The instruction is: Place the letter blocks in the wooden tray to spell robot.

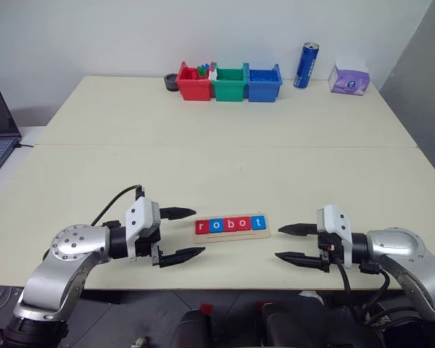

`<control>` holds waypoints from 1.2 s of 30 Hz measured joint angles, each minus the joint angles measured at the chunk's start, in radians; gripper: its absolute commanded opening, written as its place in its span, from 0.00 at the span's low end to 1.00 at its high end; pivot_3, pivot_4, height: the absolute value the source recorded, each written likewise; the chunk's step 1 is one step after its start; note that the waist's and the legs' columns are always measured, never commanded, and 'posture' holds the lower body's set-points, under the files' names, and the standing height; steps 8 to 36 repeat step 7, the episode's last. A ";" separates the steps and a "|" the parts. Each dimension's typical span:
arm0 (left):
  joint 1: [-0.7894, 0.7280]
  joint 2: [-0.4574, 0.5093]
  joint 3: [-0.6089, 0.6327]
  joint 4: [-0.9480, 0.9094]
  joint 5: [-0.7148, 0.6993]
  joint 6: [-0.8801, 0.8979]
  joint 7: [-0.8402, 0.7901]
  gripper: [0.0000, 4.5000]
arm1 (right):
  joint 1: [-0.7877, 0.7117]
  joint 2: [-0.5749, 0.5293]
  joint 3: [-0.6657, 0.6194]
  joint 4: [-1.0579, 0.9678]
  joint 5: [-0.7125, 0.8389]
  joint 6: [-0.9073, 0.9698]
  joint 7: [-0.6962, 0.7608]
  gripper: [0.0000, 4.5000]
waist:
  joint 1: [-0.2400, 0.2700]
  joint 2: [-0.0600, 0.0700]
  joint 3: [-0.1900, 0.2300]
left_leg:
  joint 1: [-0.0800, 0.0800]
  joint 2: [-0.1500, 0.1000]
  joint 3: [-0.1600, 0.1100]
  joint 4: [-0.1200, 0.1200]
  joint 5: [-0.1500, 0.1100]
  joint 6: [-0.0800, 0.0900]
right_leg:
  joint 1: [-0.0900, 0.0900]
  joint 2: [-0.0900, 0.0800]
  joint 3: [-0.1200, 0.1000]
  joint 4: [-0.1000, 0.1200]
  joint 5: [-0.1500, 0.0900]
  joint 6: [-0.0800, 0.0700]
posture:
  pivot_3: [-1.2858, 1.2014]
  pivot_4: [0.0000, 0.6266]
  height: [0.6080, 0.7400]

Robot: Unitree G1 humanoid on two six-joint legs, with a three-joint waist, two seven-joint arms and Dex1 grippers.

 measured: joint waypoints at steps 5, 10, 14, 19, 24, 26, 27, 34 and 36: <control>-0.002 0.000 0.000 0.000 0.001 0.002 0.007 1.00 | -0.004 0.000 0.000 0.000 0.010 0.013 -0.016 0.99 | 0.000 0.000 0.000 | 0.000 0.000 0.000 0.000 0.000 0.000 | 0.000 0.000 0.000 0.000 0.000 0.000 | 0.52 0.24 1.00; -0.004 0.000 0.000 0.000 0.002 0.002 0.006 1.00 | -0.006 0.000 0.000 0.000 0.010 0.013 -0.017 0.99 | 0.000 0.000 0.000 | 0.000 0.000 0.000 0.000 0.000 0.000 | 0.000 0.000 0.000 0.000 0.000 0.000 | 0.52 0.24 1.00; -0.004 0.000 0.000 0.000 0.002 0.002 0.006 1.00 | -0.006 0.000 0.000 0.000 0.010 0.013 -0.017 0.99 | 0.000 0.000 0.000 | 0.000 0.000 0.000 0.000 0.000 0.000 | 0.000 0.000 0.000 0.000 0.000 0.000 | 0.52 0.24 1.00; -0.004 0.000 0.000 0.000 0.002 0.002 0.006 1.00 | -0.006 0.000 0.000 0.000 0.010 0.013 -0.017 0.99 | 0.000 0.000 0.000 | 0.000 0.000 0.000 0.000 0.000 0.000 | 0.000 0.000 0.000 0.000 0.000 0.000 | 0.52 0.24 1.00; -0.004 0.000 0.000 0.000 0.002 0.002 0.006 1.00 | -0.006 0.000 0.000 0.000 0.010 0.013 -0.017 0.99 | 0.000 0.000 0.000 | 0.000 0.000 0.000 0.000 0.000 0.000 | 0.000 0.000 0.000 0.000 0.000 0.000 | 0.52 0.24 1.00; -0.004 0.000 0.000 0.000 0.002 0.002 0.006 1.00 | -0.006 0.000 0.000 0.000 0.010 0.013 -0.017 0.99 | 0.000 0.000 0.000 | 0.000 0.000 0.000 0.000 0.000 0.000 | 0.000 0.000 0.000 0.000 0.000 0.000 | 0.52 0.24 1.00; -0.004 0.000 0.000 0.000 0.002 0.002 0.006 1.00 | -0.006 0.000 0.000 0.000 0.010 0.013 -0.017 0.99 | 0.000 0.000 0.000 | 0.000 0.000 0.000 0.000 0.000 0.000 | 0.000 0.000 0.000 0.000 0.000 0.000 | 0.52 0.24 1.00; -0.004 0.000 0.000 0.000 0.002 0.002 0.006 1.00 | -0.006 0.000 0.000 0.000 0.010 0.013 -0.017 0.99 | 0.000 0.000 0.000 | 0.000 0.000 0.000 0.000 0.000 0.000 | 0.000 0.000 0.000 0.000 0.000 0.000 | 0.52 0.24 1.00; -0.004 0.000 0.000 0.000 0.002 0.002 0.006 1.00 | -0.006 0.000 0.000 0.000 0.010 0.013 -0.017 0.99 | 0.000 0.000 0.000 | 0.000 0.000 0.000 0.000 0.000 0.000 | 0.000 0.000 0.000 0.000 0.000 0.000 | 0.52 0.24 1.00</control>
